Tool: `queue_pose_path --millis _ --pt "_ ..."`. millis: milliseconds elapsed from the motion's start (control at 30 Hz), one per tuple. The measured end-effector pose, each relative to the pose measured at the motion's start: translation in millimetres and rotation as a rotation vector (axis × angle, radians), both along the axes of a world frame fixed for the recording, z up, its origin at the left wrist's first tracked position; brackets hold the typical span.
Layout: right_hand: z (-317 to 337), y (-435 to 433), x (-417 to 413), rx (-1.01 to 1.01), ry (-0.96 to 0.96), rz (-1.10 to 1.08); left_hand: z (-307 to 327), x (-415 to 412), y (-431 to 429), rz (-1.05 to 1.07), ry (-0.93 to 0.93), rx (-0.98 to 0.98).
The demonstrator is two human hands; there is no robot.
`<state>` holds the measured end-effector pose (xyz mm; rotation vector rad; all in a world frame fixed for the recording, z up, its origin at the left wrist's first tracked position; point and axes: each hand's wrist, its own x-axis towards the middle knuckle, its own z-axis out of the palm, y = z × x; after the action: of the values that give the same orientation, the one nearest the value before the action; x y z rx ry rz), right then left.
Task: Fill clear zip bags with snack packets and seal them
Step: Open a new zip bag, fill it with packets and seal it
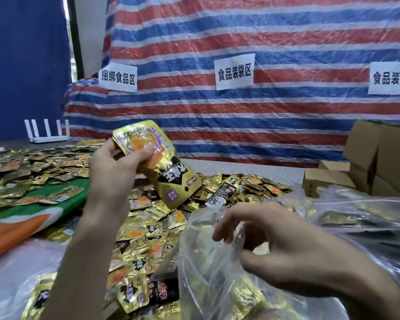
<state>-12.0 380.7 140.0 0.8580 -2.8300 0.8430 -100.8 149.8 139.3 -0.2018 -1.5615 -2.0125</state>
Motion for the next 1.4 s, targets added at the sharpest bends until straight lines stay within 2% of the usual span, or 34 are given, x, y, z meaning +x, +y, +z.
queue_pose_path --millis 167,300,467,700,767,900,1000,1100,1133,1200,1233,1333,1400 --pt "-4 -6 -4 -0.068 0.048 0.043 23 49 -6 -0.012 0.065 -0.040" --pt "-3 -11 -1 -0.111 0.087 0.101 24 71 4 0.025 0.109 -0.159" --pt "-2 -16 3 -0.191 0.151 0.124 12 65 18 0.090 -0.007 -0.521" --pt "-3 -20 4 -0.129 0.320 0.048 9 67 14 0.137 -0.104 -0.971" --pt "-5 -22 3 -0.104 0.345 0.026 9 71 11 0.084 -0.119 -1.080" --pt "-7 -26 4 -0.081 0.295 0.000 11 86 3 -0.051 -0.269 -1.336" --pt "-8 -30 5 -0.084 0.216 -0.013 13 93 1 0.009 -0.300 -1.383" --pt "-13 -36 3 -0.080 0.291 -0.102 -5 96 -1 -0.215 -0.390 -1.489" --pt "-14 -38 3 -0.088 0.316 -0.128 -5 96 -3 -0.231 -0.410 -1.537" --pt "-16 -41 3 -0.098 0.351 -0.175 4 97 -15 -0.046 -0.249 -1.600" --pt "-16 -42 4 -0.098 0.368 -0.190 10 105 -22 -0.009 -0.165 -1.594" --pt "-15 -39 6 -0.081 0.390 -0.218 18 98 -42 -0.098 -0.145 -1.440" --pt "-13 -36 7 -0.032 0.364 -0.196 17 79 -49 -0.125 -0.177 -1.422"
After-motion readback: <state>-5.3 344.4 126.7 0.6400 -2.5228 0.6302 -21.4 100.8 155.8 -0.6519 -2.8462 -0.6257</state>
